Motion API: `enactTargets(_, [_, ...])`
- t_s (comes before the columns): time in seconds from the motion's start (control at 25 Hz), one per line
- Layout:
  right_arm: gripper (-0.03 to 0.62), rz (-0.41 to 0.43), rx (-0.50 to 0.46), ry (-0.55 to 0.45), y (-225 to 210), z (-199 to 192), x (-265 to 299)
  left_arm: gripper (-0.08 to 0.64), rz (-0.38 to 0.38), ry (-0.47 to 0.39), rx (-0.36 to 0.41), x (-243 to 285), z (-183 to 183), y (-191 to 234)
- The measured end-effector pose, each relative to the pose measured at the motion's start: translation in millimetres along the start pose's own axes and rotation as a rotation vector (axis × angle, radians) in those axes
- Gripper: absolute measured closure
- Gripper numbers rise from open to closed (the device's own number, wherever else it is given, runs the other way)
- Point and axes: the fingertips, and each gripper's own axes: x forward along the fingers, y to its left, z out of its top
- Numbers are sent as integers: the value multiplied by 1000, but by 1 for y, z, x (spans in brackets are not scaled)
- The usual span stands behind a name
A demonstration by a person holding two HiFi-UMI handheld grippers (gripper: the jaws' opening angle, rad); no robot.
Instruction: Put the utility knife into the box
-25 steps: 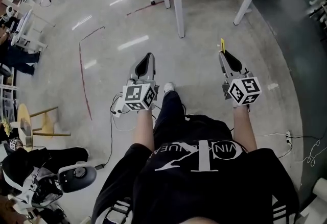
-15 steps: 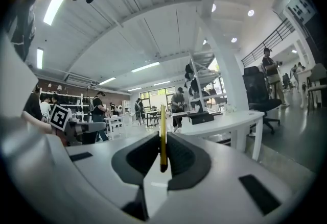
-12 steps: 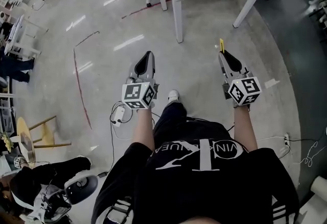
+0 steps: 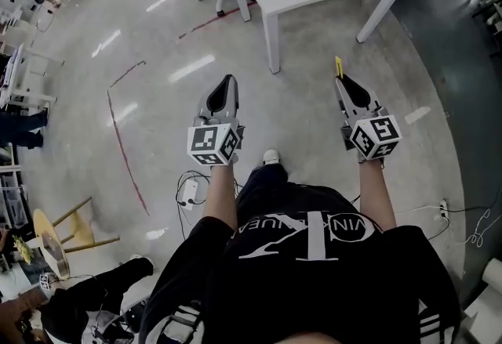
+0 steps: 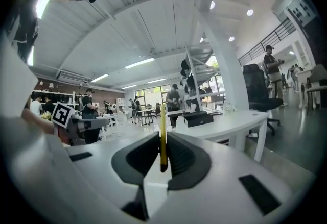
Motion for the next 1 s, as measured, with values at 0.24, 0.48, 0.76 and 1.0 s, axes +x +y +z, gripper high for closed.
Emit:
enactTargets(0.24, [538,-54,20,1,-12,0,37,549,-50,21,-6,40,-3,30])
enactTargets(0.48, [538,-97,46,-29,-19,1,65,549,-97,29,3,69,-6,51])
enactTargets(0.76, [538,-83,43,-12,-17,1,85,549,-112,46,-30,86,-18,61])
enactTargets(1.0, [538,-77,76,-31,-40,-2,104,549,-118,72,-30,106,-32,63])
